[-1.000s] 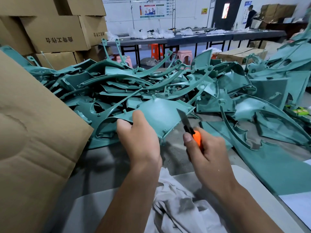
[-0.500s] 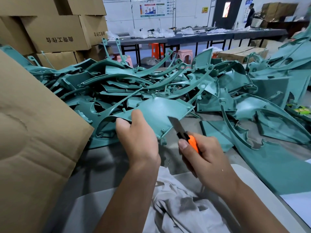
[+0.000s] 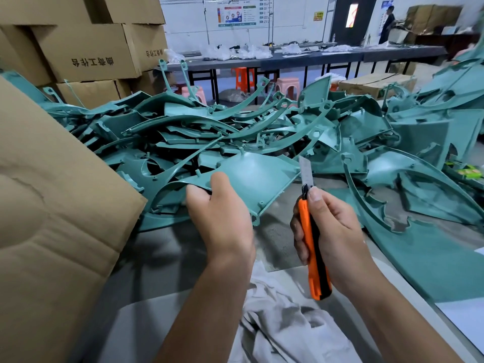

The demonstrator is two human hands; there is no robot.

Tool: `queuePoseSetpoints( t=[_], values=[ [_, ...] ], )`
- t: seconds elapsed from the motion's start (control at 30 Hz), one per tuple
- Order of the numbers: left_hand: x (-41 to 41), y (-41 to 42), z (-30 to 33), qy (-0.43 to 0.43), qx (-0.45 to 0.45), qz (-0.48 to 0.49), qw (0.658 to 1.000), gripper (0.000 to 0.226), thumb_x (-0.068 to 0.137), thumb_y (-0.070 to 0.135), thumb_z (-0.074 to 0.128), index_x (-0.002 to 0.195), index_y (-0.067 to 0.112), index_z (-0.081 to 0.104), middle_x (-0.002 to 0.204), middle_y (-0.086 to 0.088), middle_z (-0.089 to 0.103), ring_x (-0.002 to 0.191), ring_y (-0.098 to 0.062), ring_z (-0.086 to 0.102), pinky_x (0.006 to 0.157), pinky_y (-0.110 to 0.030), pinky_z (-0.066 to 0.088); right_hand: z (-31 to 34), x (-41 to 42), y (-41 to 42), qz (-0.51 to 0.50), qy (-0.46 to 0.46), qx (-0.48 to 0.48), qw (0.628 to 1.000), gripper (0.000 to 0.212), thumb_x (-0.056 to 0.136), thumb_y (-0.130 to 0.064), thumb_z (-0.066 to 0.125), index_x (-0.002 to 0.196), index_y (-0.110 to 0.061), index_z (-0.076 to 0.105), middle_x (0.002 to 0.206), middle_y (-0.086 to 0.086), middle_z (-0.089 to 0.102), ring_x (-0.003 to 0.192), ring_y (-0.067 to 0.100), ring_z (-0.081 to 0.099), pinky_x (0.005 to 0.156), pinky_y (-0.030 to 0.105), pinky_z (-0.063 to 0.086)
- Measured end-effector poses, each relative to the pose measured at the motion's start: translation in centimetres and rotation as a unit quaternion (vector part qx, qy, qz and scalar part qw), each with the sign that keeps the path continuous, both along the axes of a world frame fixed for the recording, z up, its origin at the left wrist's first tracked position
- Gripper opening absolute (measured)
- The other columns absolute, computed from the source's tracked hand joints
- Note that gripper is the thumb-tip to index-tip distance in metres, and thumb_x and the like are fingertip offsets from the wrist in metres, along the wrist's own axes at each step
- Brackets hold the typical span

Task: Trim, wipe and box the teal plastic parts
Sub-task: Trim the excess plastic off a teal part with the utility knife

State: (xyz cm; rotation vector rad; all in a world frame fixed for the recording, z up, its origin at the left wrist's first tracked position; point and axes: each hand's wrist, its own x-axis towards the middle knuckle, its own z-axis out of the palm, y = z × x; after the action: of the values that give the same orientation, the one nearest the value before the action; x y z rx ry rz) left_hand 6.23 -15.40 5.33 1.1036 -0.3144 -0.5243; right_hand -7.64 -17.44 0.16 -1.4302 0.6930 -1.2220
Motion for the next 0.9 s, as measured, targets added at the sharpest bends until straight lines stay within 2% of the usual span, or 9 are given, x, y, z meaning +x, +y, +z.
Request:
queuePoseSetpoints(
  t=[0.17,0.23,0.37,0.63,0.77,0.9],
  values=[
    [-0.11,-0.14,-0.13,-0.004,0.023,-0.003,1.0,0.013,0.072,0.031,0.052,0.077,0.019,0.049,0.078,-0.003,0.064,0.072,-0.024,0.059,0.078,-0.061,0.056,-0.02,0.03,0.19,-0.044,0.04,0.005,0.998,0.054,0.108,-0.048,0.047,0.085,0.001,0.049,0.061,0.014,0.056,0.04,0.022,0.045,0.037,0.027,0.037],
    [-0.05,-0.19,-0.11,-0.004,0.02,-0.004,1.0,0.014,0.073,0.03,0.051,0.079,0.018,0.047,0.081,-0.006,0.062,0.073,-0.023,0.057,0.076,-0.059,0.056,0.18,-0.07,0.27,-0.04,0.044,0.01,0.998,0.053,0.109,-0.046,0.046,0.083,0.0,0.049,0.06,0.015,0.054,0.039,0.023,0.043,0.037,0.028,0.036],
    [0.0,-0.2,-0.04,0.005,0.005,-0.008,1.0,0.014,0.074,0.028,0.051,0.08,0.016,0.045,0.083,-0.008,0.06,0.073,-0.021,0.054,0.068,-0.045,0.05,0.32,-0.48,0.16,-0.021,0.045,0.014,0.999,0.052,0.11,-0.047,0.046,0.083,-0.003,0.051,0.059,0.013,0.053,0.038,0.022,0.041,0.039,0.027,0.035],
    [0.31,-0.18,-0.07,0.007,0.002,0.004,1.0,0.015,0.077,0.025,0.051,0.08,0.014,0.041,0.081,-0.01,0.052,0.072,-0.021,0.048,0.066,-0.043,0.046,0.27,0.06,0.64,0.074,0.066,-0.015,0.995,0.053,0.105,-0.051,0.048,0.079,-0.005,0.051,0.057,0.016,0.053,0.034,0.021,0.038,0.038,0.022,0.032],
    [0.41,-0.21,-0.08,0.01,0.006,0.007,1.0,0.015,0.083,0.022,0.053,0.079,0.016,0.04,0.082,-0.009,0.052,0.073,-0.02,0.048,0.066,-0.043,0.044,0.42,-0.04,0.6,0.039,0.04,-0.007,0.998,0.051,0.104,-0.05,0.047,0.08,-0.006,0.051,0.058,0.015,0.052,0.036,0.021,0.04,0.039,0.023,0.033],
    [0.48,-0.31,-0.04,0.013,0.007,0.014,1.0,0.016,0.091,0.016,0.052,0.081,0.016,0.039,0.083,-0.009,0.05,0.073,-0.02,0.046,0.064,-0.042,0.04,0.36,-0.01,0.49,0.007,0.051,0.001,0.999,0.051,0.103,-0.052,0.047,0.08,-0.006,0.05,0.058,0.013,0.051,0.039,0.021,0.039,0.038,0.024,0.033]
  ],
)
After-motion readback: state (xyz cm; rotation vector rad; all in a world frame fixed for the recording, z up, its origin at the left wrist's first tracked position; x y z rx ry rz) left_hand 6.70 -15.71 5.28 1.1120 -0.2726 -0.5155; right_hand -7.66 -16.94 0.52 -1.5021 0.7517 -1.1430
